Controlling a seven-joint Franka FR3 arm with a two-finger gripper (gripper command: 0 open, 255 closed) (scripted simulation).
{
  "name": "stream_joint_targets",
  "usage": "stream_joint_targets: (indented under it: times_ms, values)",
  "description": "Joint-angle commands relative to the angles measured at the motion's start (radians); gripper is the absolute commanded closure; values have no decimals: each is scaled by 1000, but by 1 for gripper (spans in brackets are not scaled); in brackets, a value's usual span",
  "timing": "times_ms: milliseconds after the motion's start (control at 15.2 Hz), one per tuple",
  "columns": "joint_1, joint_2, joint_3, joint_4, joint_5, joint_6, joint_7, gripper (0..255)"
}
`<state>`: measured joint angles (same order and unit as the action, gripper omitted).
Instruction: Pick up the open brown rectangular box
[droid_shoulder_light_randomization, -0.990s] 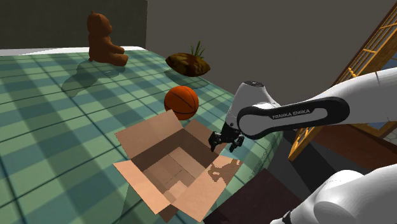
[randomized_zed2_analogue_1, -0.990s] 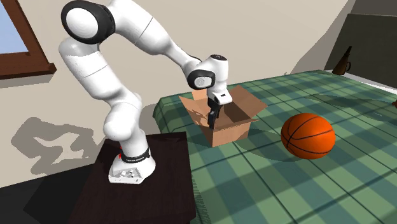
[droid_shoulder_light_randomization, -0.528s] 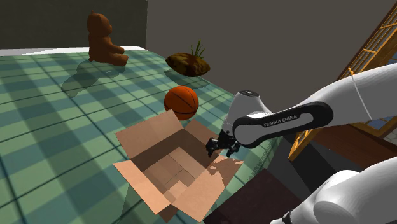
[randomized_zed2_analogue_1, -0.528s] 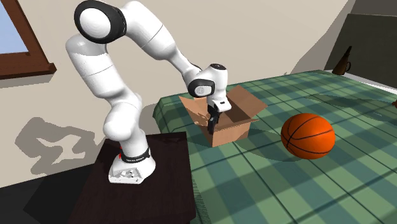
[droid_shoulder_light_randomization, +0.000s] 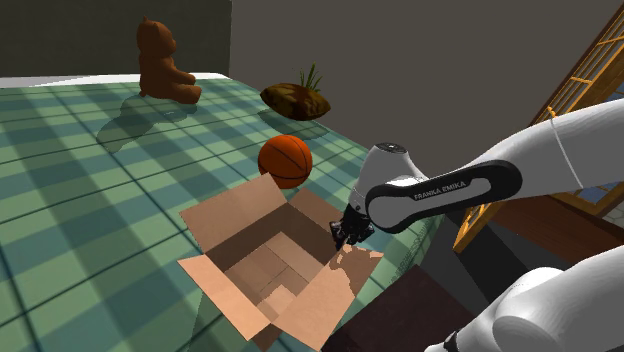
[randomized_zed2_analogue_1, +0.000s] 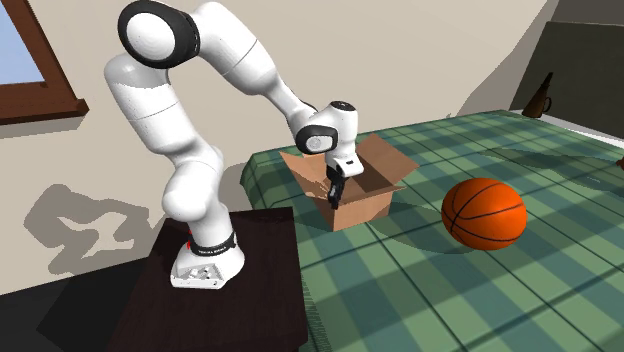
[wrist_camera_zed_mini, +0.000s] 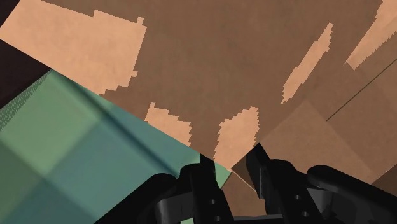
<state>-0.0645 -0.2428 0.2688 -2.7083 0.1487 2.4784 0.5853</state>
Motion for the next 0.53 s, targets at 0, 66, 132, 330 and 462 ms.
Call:
stream_joint_targets:
  times_ms: [0, 66, 132, 330, 462]
  values:
    - [0, 1, 0, 0, 0, 0, 0, 255]
    - [0, 1, 0, 0, 0, 1, 0, 255]
    - [-1, 5, 0, 1, -1, 3, 0, 255]
    - [1, -34, -5, 14, 3, -49, -3, 255]
    - [3, -59, -8, 24, 5, -83, -5, 255]
